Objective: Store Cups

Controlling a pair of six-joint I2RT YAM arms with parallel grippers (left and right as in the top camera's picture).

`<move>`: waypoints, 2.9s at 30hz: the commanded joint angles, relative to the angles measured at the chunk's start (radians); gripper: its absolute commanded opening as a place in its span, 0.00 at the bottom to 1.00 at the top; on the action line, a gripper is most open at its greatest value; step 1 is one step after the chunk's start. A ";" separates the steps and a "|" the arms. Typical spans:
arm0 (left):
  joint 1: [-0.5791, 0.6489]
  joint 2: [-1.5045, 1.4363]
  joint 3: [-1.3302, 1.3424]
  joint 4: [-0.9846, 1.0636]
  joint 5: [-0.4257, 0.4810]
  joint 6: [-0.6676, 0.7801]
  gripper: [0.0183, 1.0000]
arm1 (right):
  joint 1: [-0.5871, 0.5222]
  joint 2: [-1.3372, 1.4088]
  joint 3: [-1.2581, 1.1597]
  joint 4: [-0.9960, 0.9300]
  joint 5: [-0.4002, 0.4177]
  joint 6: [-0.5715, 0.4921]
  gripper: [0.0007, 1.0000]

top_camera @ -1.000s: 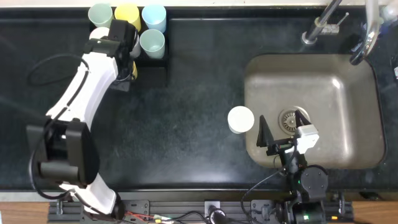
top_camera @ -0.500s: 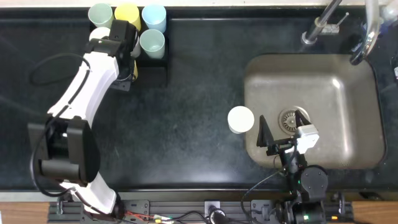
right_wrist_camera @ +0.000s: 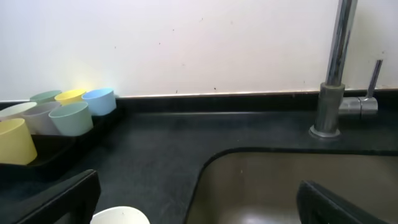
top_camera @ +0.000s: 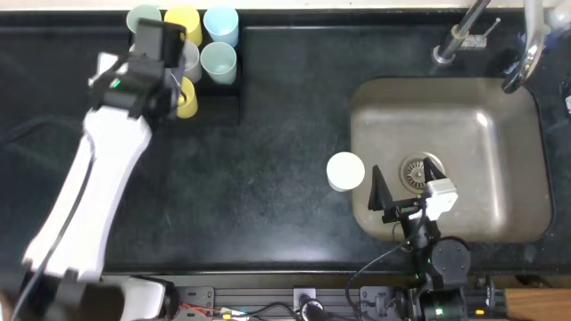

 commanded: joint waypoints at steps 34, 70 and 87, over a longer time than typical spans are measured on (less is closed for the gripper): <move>0.112 -1.492 -1.410 0.915 0.441 1.416 1.00 | 0.001 -0.005 -0.014 0.005 0.008 0.004 1.00; 0.111 -1.489 -1.445 0.655 0.450 1.398 1.00 | 0.001 -0.005 -0.014 0.005 0.008 0.004 1.00; 0.111 -1.489 -1.445 0.655 0.450 1.398 1.00 | 0.001 -0.005 -0.014 0.005 0.008 0.005 1.00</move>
